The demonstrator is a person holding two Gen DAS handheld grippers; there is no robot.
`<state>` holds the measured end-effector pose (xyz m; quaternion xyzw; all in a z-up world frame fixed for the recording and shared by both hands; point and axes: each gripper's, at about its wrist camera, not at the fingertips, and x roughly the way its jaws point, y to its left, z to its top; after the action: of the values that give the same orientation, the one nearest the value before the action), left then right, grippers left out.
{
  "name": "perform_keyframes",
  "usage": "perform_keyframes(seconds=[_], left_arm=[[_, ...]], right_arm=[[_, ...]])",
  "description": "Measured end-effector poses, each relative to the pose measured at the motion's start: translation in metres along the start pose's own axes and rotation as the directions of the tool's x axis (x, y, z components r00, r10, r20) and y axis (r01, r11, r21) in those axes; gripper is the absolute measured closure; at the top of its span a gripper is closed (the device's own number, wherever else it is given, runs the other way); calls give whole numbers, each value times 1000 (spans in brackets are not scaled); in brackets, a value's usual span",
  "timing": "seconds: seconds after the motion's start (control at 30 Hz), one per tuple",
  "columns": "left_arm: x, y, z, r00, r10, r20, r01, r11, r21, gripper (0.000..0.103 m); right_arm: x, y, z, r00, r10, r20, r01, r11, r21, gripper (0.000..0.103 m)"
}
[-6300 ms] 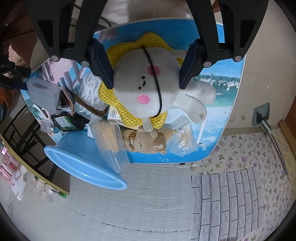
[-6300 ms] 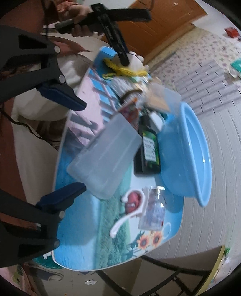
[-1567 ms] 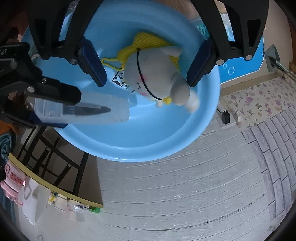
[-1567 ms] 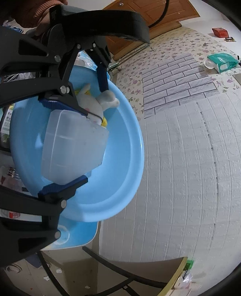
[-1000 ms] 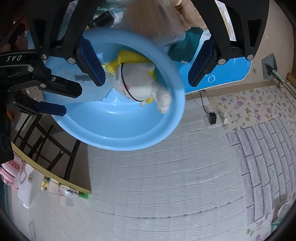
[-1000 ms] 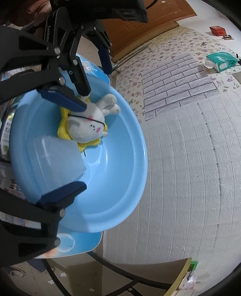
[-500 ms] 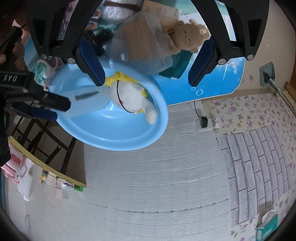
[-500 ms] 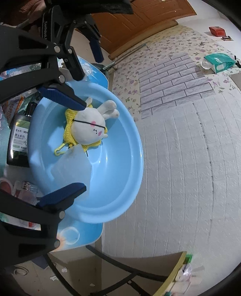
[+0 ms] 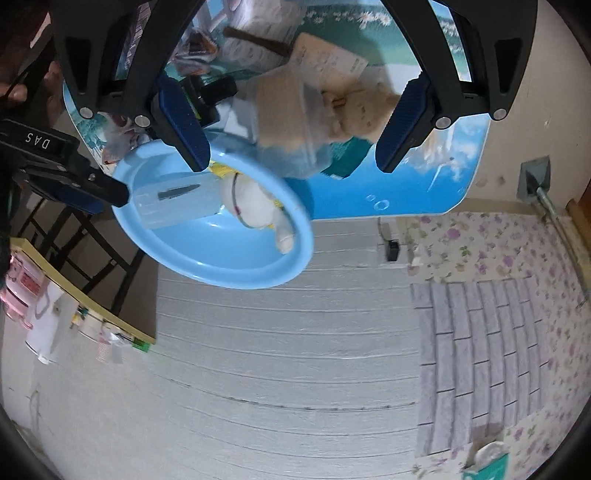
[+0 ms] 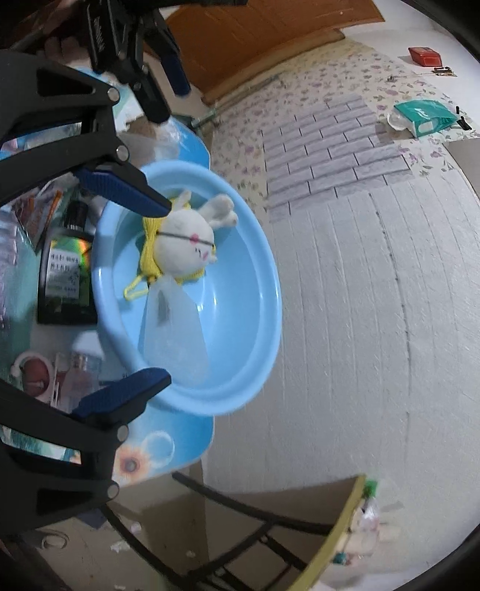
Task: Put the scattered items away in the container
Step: 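Withdraw both tools from the basin back over the table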
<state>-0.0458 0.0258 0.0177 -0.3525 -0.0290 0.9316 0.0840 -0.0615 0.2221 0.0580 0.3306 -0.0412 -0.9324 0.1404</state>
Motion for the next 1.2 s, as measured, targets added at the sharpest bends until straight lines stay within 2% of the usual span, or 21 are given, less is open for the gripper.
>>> perform_keyframes(seconds=[0.1, 0.23, 0.3, 0.37, 0.4, 0.53, 0.7, 0.77, 0.93, 1.0, 1.1, 1.2], left_arm=[[-5, 6, -4, 1000, 17, 0, -17, 1000, -10, 12], [-14, 11, -12, 999, 32, 20, -33, 999, 29, 12], [-15, 13, -16, 1000, 28, 13, -28, 999, 35, 10], [-16, 15, -20, 999, 43, 15, -43, 998, 39, 2], [-18, 16, -22, 999, 45, 20, -45, 998, 36, 2], [-22, 17, -27, 1000, 12, 16, -12, 999, 33, 2], [-21, 13, -33, 999, 35, 4, -35, 998, 57, 2], [-18, 13, -36, 998, 54, -18, -53, 997, 61, 2], [-21, 17, -48, 1000, 21, -24, -20, 999, 44, 2], [-24, 19, -52, 999, 33, -14, -32, 999, 41, 2], [-26, 23, -56, 999, 45, -5, -45, 999, 23, 2], [-28, 28, -60, 1000, 27, -7, -27, 1000, -1, 2]], right_arm=[[-9, 2, -4, 999, -19, 47, 20, 999, -25, 18], [-19, 3, -13, 995, -25, 96, 33, 996, -83, 1], [-20, 1, -19, 997, -24, 74, 31, 996, -86, 1], [-22, -3, -23, 998, -9, 59, 13, 998, -69, 1], [-24, -4, -26, 998, -9, 57, 12, 998, -63, 1], [-33, -8, -38, 997, -49, 63, 53, 996, -67, 0], [-40, -22, -53, 997, -71, 41, 73, 997, -40, 0], [-48, -28, -59, 995, -74, 71, 75, 997, -19, 0], [-55, -31, -68, 994, -76, 74, 78, 996, -31, 0], [-53, -32, -70, 994, -89, 64, 91, 995, -28, 0], [-46, -34, -72, 998, -47, 28, 48, 999, -12, 0], [-40, -35, -75, 999, -38, -3, 38, 999, -4, 0]])
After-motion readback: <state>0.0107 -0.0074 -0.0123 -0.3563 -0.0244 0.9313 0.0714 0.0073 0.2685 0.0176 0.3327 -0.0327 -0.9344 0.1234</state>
